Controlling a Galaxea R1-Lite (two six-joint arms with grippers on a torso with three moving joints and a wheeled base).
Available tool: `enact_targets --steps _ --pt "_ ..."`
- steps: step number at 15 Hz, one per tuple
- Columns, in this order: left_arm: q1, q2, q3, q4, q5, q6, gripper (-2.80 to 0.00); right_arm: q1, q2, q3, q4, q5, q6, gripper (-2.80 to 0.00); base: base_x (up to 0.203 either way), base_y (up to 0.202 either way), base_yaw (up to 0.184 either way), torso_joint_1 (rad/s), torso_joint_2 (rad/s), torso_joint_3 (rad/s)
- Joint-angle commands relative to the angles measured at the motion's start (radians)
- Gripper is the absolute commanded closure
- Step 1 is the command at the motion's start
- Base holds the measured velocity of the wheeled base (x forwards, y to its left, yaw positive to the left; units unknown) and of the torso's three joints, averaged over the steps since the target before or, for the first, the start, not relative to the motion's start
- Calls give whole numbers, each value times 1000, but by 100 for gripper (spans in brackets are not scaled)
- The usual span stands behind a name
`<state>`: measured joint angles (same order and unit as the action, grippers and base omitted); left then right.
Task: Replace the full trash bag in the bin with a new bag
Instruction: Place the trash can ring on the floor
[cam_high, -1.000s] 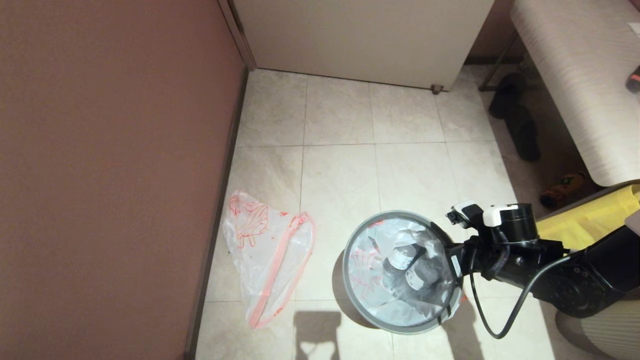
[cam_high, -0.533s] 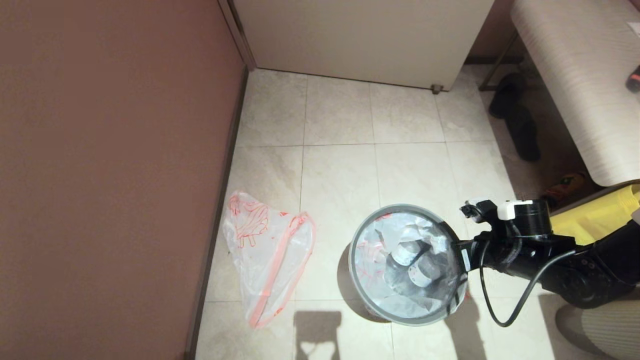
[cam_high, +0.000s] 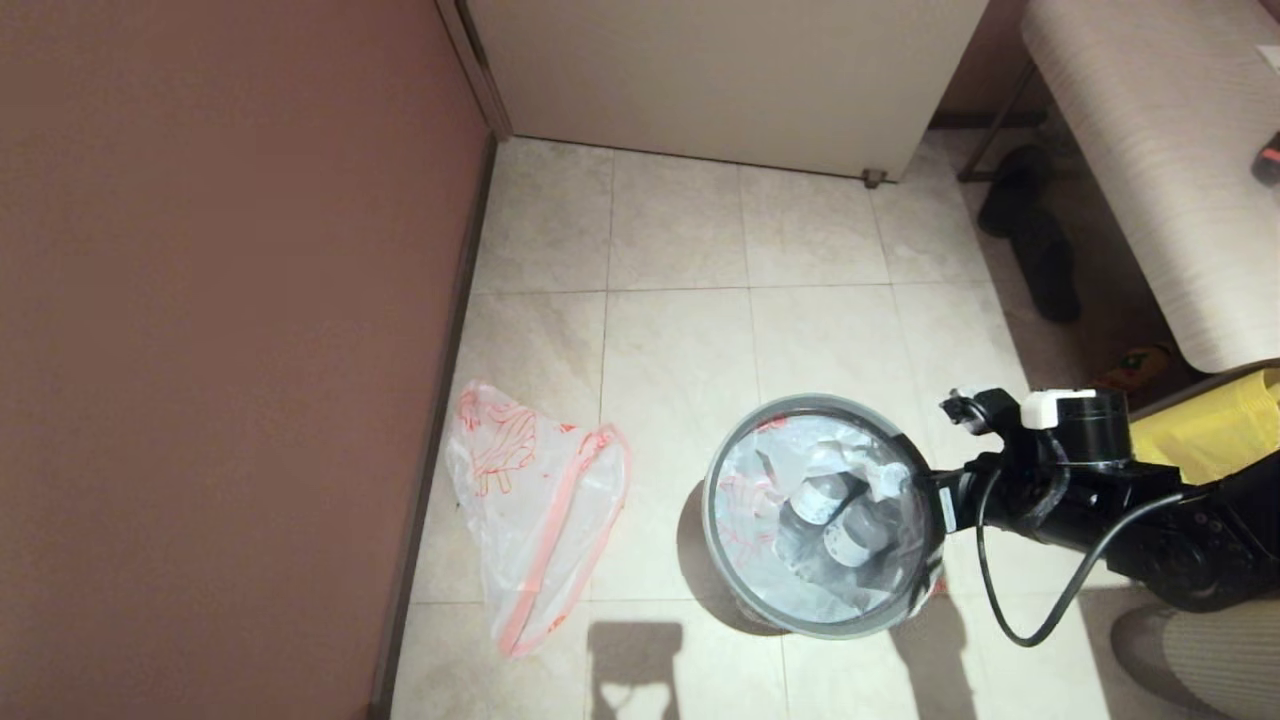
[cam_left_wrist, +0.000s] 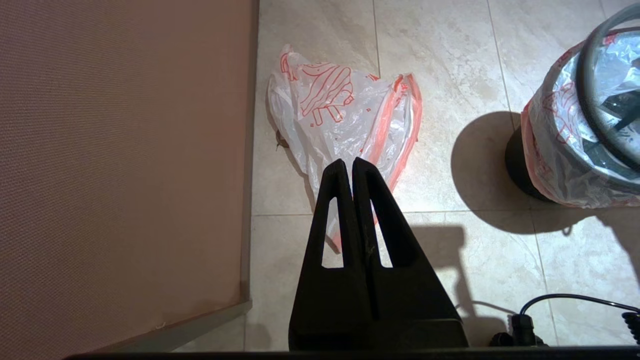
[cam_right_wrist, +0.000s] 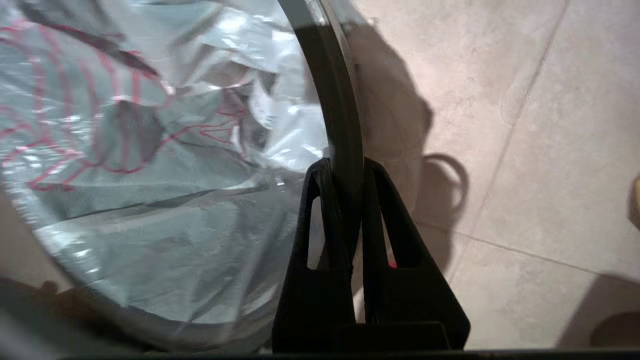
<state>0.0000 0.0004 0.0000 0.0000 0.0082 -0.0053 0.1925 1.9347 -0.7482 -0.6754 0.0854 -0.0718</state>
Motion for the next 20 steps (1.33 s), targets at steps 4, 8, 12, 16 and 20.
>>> enact_targets --steps 4,8,12,16,20 --pt "0 0 0 0 1 -1 0 -2 -25 11 27 66 36 0 0 0 0 0 0 0" --pt "0 0 0 0 1 -1 0 -11 -95 12 32 62 47 0 0 0 0 0 0 0" --pt "0 0 0 0 1 -1 0 -96 -104 -8 33 -27 48 0 0 0 0 0 0 0" --pt "0 0 0 0 1 -1 0 -227 -165 -68 102 -27 70 0 0 0 0 0 0 0" --pt "0 0 0 0 1 -1 0 -349 -278 -117 353 -3 97 0 0 0 0 0 0 0"
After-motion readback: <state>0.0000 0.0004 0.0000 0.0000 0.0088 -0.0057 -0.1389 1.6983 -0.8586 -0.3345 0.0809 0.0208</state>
